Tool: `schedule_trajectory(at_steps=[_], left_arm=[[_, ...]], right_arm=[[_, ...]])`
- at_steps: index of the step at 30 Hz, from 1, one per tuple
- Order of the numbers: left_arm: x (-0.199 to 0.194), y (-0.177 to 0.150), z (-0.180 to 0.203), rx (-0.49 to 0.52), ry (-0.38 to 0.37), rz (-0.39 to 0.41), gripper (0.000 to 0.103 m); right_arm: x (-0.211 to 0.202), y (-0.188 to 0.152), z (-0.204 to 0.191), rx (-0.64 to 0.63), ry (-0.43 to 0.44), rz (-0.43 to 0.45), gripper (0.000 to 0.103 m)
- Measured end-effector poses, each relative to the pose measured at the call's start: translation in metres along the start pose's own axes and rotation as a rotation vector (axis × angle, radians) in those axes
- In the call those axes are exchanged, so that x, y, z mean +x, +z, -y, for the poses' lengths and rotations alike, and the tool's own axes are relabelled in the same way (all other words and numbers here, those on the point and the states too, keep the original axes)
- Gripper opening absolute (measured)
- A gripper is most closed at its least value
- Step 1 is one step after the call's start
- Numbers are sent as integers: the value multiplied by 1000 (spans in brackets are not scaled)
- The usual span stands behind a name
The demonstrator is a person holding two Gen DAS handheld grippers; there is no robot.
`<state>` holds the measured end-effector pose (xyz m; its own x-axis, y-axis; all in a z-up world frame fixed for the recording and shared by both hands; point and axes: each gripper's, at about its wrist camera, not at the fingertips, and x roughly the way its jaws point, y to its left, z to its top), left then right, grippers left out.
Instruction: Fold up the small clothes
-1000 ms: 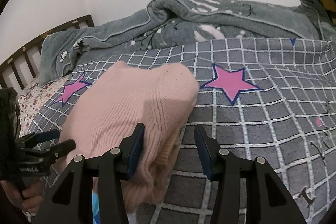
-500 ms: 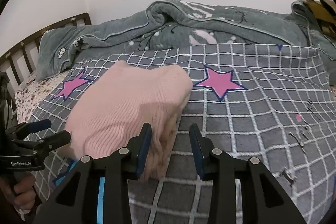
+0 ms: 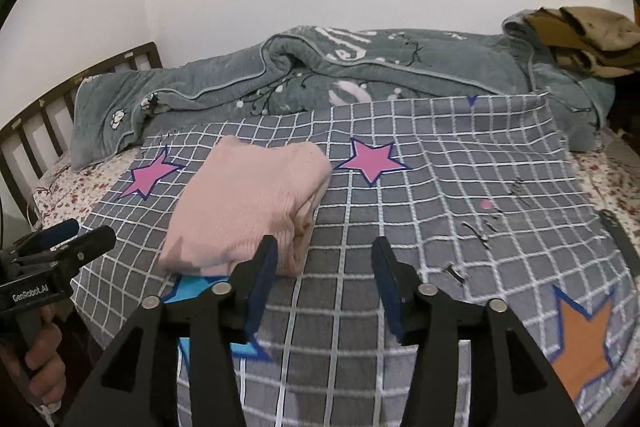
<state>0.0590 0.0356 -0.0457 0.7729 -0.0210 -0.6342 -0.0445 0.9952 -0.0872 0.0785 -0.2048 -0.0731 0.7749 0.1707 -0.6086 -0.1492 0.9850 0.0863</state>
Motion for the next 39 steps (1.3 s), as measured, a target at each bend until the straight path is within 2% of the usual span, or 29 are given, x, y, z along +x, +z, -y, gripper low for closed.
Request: schedule_trajectory(at_steps=[6,7,8,20,39], left_arm=[[-35,-12,4,-9,26,33,101],[-41,-14,5,-10,31,41,101],[-46,-15,5,-12,34,46,101],[-73,-26,14,2,42,57,101],[-80,-25,21,12,43,69,102]], right_arm=[[-37,-14,-4,-25,-18,24,74],[-42,-16,-4,-25,-14,34,86],[-49,-19,-4,-28,-9,48,93],[-79,-25,-1,-33,-15,55,96],[-93,-27,4,-12,-28,66,96]])
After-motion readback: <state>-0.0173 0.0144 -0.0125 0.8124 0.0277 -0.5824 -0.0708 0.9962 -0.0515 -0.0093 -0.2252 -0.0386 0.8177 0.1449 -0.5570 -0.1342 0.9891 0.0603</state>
